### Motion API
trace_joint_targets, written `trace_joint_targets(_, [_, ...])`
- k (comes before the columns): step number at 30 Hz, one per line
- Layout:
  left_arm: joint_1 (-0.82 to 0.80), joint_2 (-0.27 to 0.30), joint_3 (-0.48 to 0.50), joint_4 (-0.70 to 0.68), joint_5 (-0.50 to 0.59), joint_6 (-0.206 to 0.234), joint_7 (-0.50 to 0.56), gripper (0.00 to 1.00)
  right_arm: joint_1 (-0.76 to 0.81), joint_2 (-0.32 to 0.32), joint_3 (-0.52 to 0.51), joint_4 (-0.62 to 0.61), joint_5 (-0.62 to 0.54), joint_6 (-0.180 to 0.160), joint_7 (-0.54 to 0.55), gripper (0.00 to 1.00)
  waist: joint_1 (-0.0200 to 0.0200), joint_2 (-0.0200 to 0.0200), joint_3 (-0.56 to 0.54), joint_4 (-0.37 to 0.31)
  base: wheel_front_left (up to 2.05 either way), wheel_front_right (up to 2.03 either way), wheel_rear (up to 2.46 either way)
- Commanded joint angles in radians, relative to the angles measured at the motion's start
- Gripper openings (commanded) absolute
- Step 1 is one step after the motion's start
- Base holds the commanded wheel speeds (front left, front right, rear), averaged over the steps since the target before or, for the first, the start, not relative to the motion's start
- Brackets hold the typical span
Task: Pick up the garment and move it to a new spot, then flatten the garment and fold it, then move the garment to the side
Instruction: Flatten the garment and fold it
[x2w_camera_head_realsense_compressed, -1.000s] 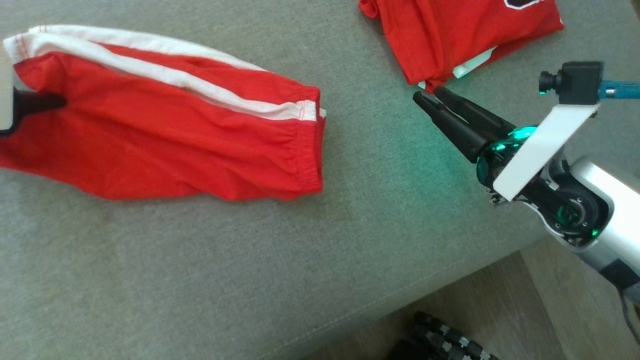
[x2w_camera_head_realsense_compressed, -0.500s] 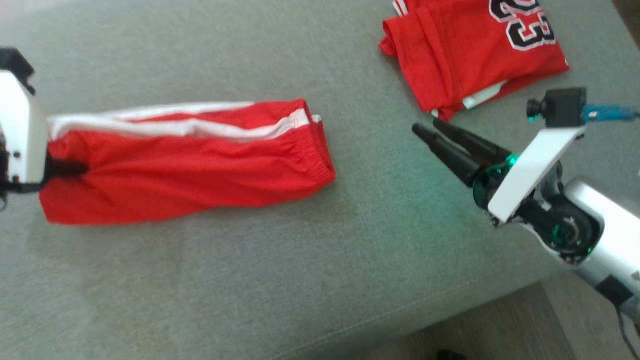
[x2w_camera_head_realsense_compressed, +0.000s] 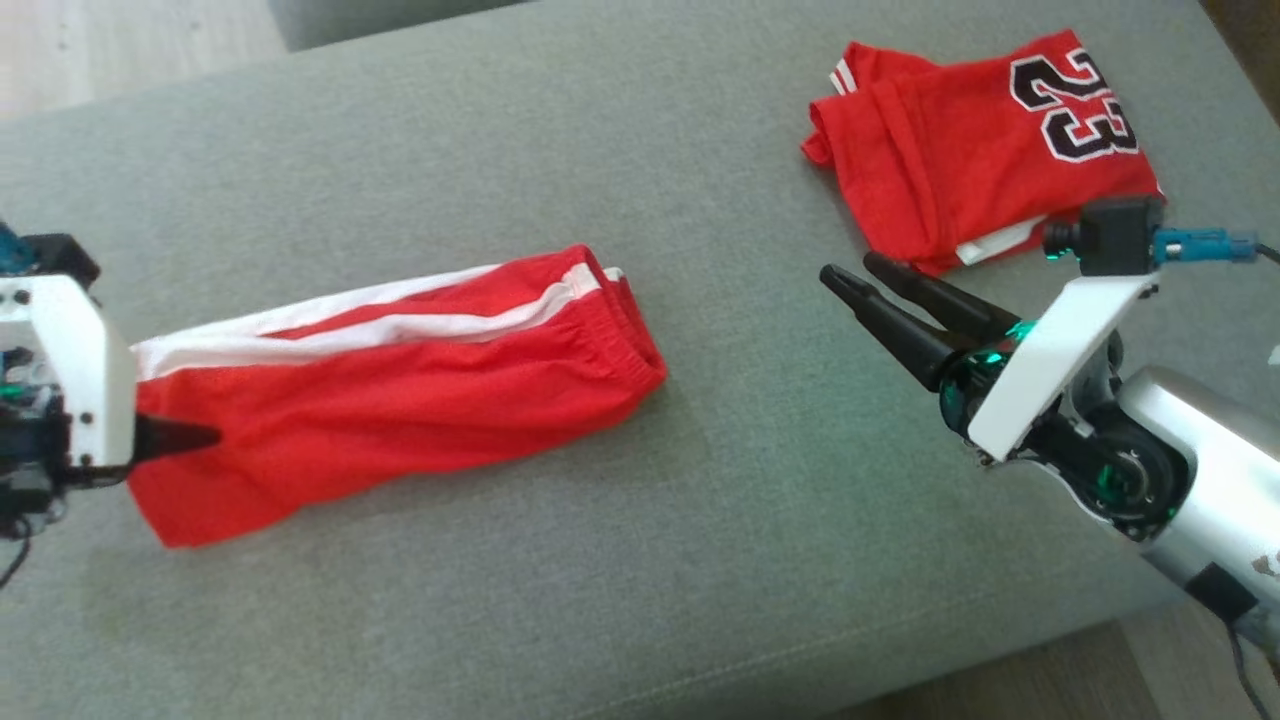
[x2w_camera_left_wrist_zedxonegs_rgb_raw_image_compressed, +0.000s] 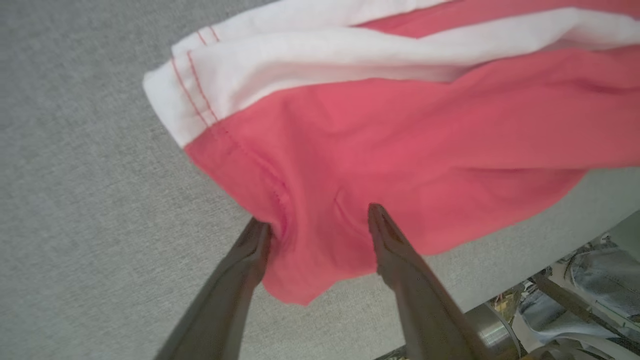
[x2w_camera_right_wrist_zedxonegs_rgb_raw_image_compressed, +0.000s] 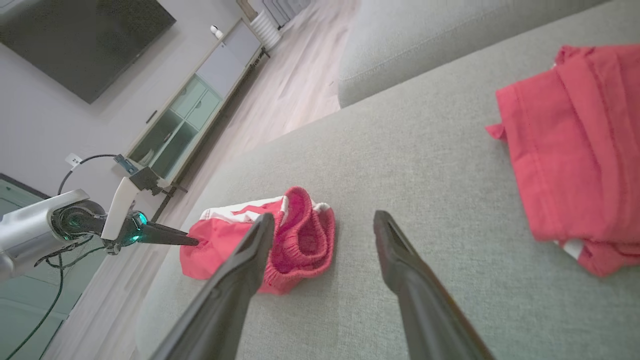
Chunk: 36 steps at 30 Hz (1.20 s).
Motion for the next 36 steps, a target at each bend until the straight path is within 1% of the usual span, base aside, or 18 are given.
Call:
trace_joint_targets(1, [-0.039, 0.033, 0.051, 0.0, 0.014, -0.003, -0.021, 1.0, 0.029, -0.018, -0.012, -0.019, -0.013, -0.001, -0.018, 1.0, 0.0001, -0.0001, -0.015, 0.015, 0.0, 0.0, 0.0])
trace_joint_targets(3, [-0.047, 0.03, 0.053, 0.003, 0.054, -0.016, -0.086, 1.0, 0.029, -0.02, -0.015, -0.01, -0.044, -0.001, -0.049, 1.0, 0.0001, -0.0001, -0.034, 0.029, 0.0, 0.0, 0.0])
trace_joint_targets(4, [-0.057, 0.032, 0.066, 0.004, 0.078, -0.02, -0.15, 1.0, 0.023, -0.02, -0.016, 0.007, -0.078, -0.001, -0.073, 1.0, 0.0001, -0.0001, -0.043, 0.033, 0.0, 0.0, 0.0])
trace_joint_targets(6, [-0.062, 0.027, 0.118, 0.006, 0.101, -0.013, -0.325, 1.0, 0.014, -0.009, -0.023, 0.074, -0.164, -0.001, -0.13, 1.0, 0.0001, -0.0001, -0.067, 0.043, 0.0, 0.0, 0.0])
trace_joint_targets(8, [-0.039, 0.019, 0.153, -0.01, 0.122, -0.002, -0.485, 1.0, 0.018, 0.026, -0.063, 0.14, -0.219, -0.001, -0.211, 1.0, 0.0001, -0.0001, -0.09, 0.061, 0.0, 0.0, 0.0])
trace_joint_targets(10, [0.0, 0.018, 0.165, -0.033, 0.149, 0.02, -0.609, 1.0, 0.026, 0.058, -0.101, 0.199, -0.286, -0.001, -0.256, 1.0, 0.0001, -0.0001, -0.11, 0.082, 0.0, 0.0, 0.0])
trace_joint_targets(14, [0.08, 0.021, 0.186, -0.093, 0.176, 0.08, -0.789, 1.0, 0.059, 0.122, -0.227, 0.268, -0.401, -0.001, -0.294, 1.0, 0.0001, -0.0001, -0.141, 0.124, 0.0, 0.0, 0.0])
trace_joint_targets(17, [0.139, 0.034, 0.21, -0.148, 0.189, 0.143, -0.919, 1.0, 0.102, 0.169, -0.359, 0.289, -0.506, -0.001, -0.299, 1.0, 0.0001, -0.0001, -0.164, 0.15, 0.0, 0.0, 0.0])
trace_joint_targets(19, [0.179, 0.04, 0.233, -0.189, 0.2, 0.195, -0.987, 1.0, 0.148, 0.205, -0.48, 0.302, -0.59, -0.001, -0.3, 1.0, 0.0001, -0.0001, -0.175, 0.166, 0.0, 0.0, 0.0])
trace_joint_targets(20, [0.201, 0.039, 0.254, -0.208, 0.205, 0.224, -1.006, 1.0, 0.175, 0.222, -0.52, 0.31, -0.643, -0.001, -0.3, 1.0, 0.0001, -0.0001, -0.181, 0.173, 0.0, 0.0, 0.0])
trace_joint_targets(22, [0.248, 0.034, 0.318, -0.25, 0.234, 0.277, -1.021, 1.0, 0.233, 0.269, -0.591, 0.311, -0.708, -0.001, -0.3, 1.0, 0.0001, -0.0001, -0.19, 0.187, 0.0, 0.0, 0.0])
trace_joint_targets(25, [0.355, -0.005, 0.495, -0.34, 0.366, 0.347, -1.022, 1.0, 0.311, 0.318, -0.672, 0.293, -0.813, -0.001, -0.3, 1.0, 0.0001, -0.0001, -0.203, 0.207, 0.0, 0.0, 0.0])
trace_joint_targets(28, [0.516, -0.073, 0.686, -0.435, 0.518, 0.394, -1.023, 1.0, 0.384, 0.357, -0.749, 0.259, -0.915, -0.001, -0.3, 1.0, 0.0001, -0.0001, -0.21, 0.219, 0.0, 0.0, 0.0])
trace_joint_targets(29, [0.621, -0.125, 0.789, -0.491, 0.63, 0.405, -1.023, 1.0, 0.427, 0.381, -0.814, 0.224, -1.02, -0.001, -0.3, 1.0, 0.0001, -0.0001, -0.212, 0.225, 0.0, 0.0, 0.0])
trace_joint_targets(31, [0.712, -0.185, 0.865, -0.53, 0.729, 0.412, -1.023, 1.0, 0.478, 0.427, -0.863, 0.193, -1.084, -0.001, -0.3, 1.0, 0.0001, -0.0001, -0.215, 0.229, 0.0, 0.0, 0.0])
trace_joint_targets(33, [0.783, -0.245, 0.93, -0.564, 0.823, 0.414, -1.023, 1.0, 0.525, 0.466, -0.901, 0.165, -1.136, -0.001, -0.3, 1.0, 0.0001, -0.0001, -0.219, 0.232, 0.0, 0.0, 0.0])
trace_joint_targets(34, [0.783, -0.245, 0.93, -0.564, 0.823, 0.414, -1.023, 1.0, 0.525, 0.466, -0.901, 0.165, -1.136, -0.001, -0.3, 1.0, 0.0001, -0.0001, -0.219, 0.232, 0.0, 0.0, 0.0])
trace_joint_targets(36, [0.841, -0.3, 0.973, -0.582, 0.898, 0.402, -1.023, 1.0, 0.564, 0.498, -0.93, 0.152, -1.167, -0.001, -0.3, 1.0, 0.0001, -0.0001, -0.221, 0.236, 0.0, 0.0, 0.0])
